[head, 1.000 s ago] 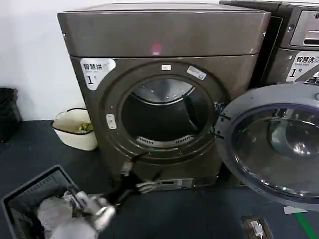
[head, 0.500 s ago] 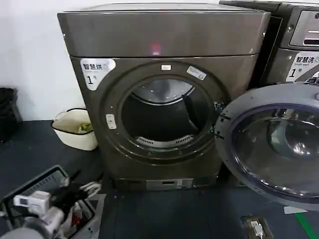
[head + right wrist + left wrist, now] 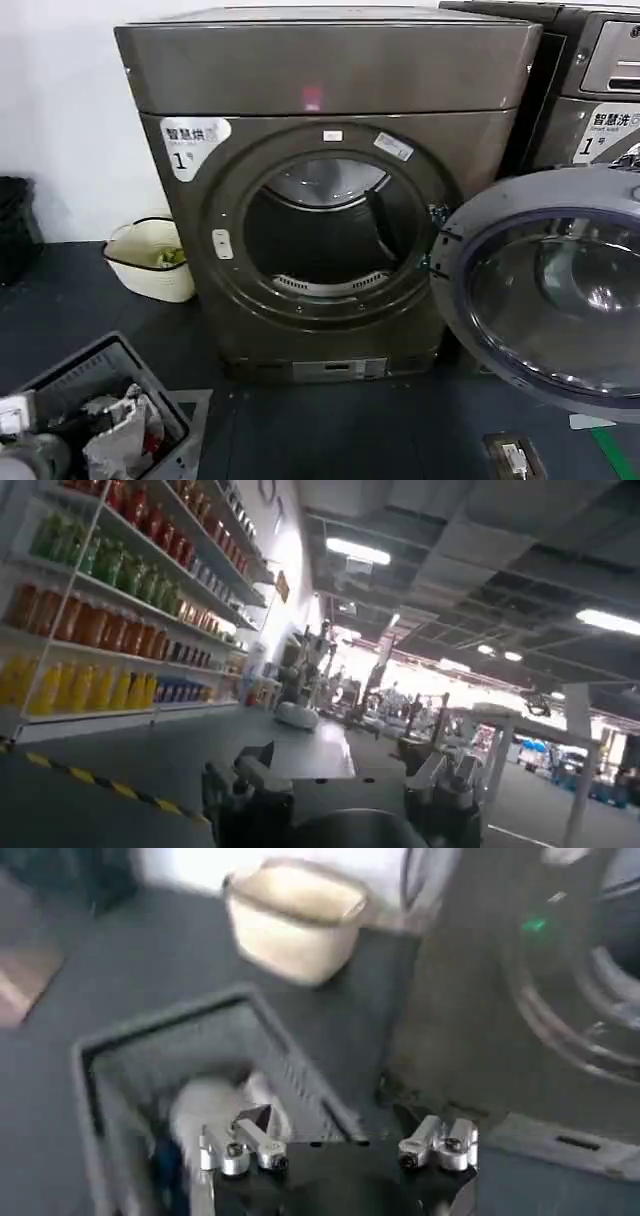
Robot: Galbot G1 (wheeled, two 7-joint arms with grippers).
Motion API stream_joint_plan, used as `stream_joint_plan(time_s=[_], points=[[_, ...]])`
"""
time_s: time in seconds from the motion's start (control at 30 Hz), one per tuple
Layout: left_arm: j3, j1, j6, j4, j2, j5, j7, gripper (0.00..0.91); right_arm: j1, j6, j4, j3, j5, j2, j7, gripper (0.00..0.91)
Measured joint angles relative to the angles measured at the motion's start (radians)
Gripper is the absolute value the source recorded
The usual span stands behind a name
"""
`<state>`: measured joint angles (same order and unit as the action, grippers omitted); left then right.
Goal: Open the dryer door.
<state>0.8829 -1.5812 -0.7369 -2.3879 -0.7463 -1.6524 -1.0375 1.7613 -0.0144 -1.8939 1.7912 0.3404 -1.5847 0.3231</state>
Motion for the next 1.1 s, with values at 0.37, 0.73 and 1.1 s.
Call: stream_joint_plan(time_s=[0.37,0.73,1.1], points=[[0.126,-0.041,0.001,0.121,0.051,-0.343,-0.125,0.907,0.002,-0.028,0.01,0.003,0.009,-0.003,-0.016,0.907],[0.142,-0.025,0.001,0.203,0.068,-0.408,-0.134,0.907,-0.001,-0.026,0.029,0.005,0.004,-0.004,-0.003,0.907],[0.118,-0.002,0.002,0.225,0.077,-0.411,-0.136,0.907,0.006,-0.051,0.057,0.028,0.004,-0.005,0.0,0.907]])
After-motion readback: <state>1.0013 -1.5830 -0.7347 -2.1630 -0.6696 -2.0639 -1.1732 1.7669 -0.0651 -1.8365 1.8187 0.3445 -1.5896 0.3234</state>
